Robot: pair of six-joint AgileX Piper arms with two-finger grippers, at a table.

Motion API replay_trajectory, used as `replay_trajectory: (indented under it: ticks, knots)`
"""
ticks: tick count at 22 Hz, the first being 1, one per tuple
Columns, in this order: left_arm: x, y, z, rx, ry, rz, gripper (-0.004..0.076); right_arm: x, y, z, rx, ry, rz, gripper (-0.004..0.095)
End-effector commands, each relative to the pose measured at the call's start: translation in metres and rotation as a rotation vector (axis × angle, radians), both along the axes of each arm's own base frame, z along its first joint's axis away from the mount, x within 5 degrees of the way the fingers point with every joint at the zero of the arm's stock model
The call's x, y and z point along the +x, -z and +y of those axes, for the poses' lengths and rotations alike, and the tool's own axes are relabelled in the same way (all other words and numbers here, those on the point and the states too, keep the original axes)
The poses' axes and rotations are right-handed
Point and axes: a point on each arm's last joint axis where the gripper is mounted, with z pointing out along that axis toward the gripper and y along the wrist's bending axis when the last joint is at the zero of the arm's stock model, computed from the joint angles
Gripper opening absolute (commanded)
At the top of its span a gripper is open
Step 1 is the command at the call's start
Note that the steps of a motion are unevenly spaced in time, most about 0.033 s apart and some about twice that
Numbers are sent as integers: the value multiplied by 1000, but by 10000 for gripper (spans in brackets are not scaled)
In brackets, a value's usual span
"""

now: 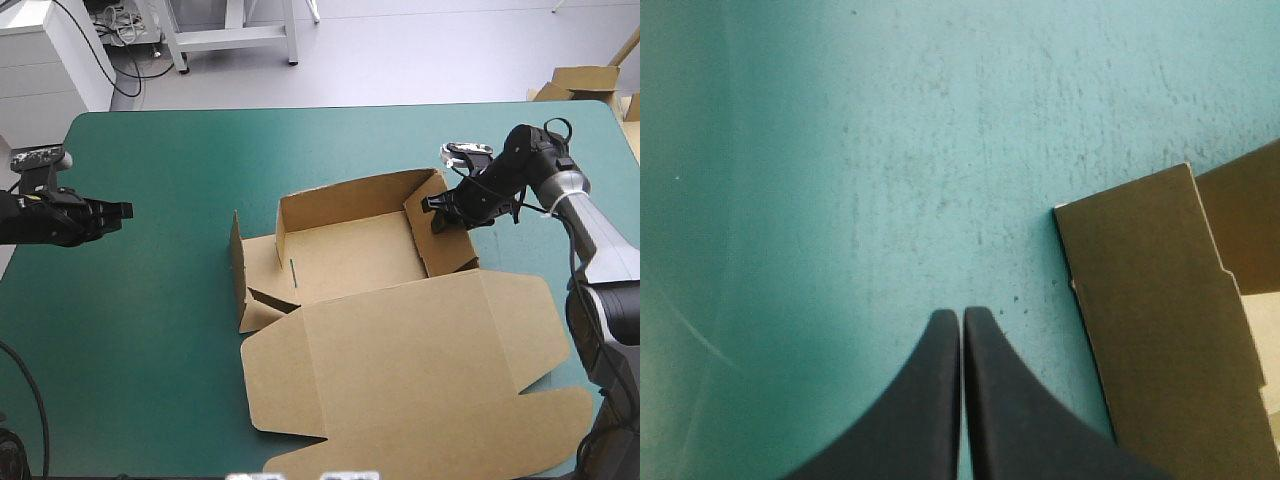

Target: Fold the box

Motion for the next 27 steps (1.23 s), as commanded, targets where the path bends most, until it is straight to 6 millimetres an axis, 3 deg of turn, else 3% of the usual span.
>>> replay_trajectory:
  ticks: [1,4,7,11,13,15,17,18,20,25,27]
  knots:
    - [-4,-19,-4,-28,-8,-85,-8,0,-23,3,30,1,-94,373]
    - [-3,-19,-6,-50,-6,-88,-8,0,-17,2,12,-7,-69,225]
    - [-3,-19,-6,-57,-5,-89,-8,1,-13,1,0,-9,-53,-25]
    - [-3,-19,-6,-49,0,-89,-7,0,-20,2,44,-6,-36,-20]
    - [-2,-19,-6,-45,5,-90,12,0,-38,2,94,16,-77,-20]
    - [-2,-19,-6,-49,5,-91,112,-3,-63,-4,139,42,-143,-20]
    - [-2,-20,-7,-50,26,-108,319,-11,-84,-18,144,73,-199,-20]
    - [-1,-22,-10,-90,27,-122,485,-19,-99,-27,142,95,-240,-20]
    - [1,-27,-14,-164,19,-160,624,-32,-121,-38,141,122,-300,-21]
    - [1,-32,-23,-296,47,-169,608,-62,-163,-30,259,113,-403,-21]
    - [-2,-31,-25,-294,84,-145,588,-66,-169,-24,322,99,-417,-21]
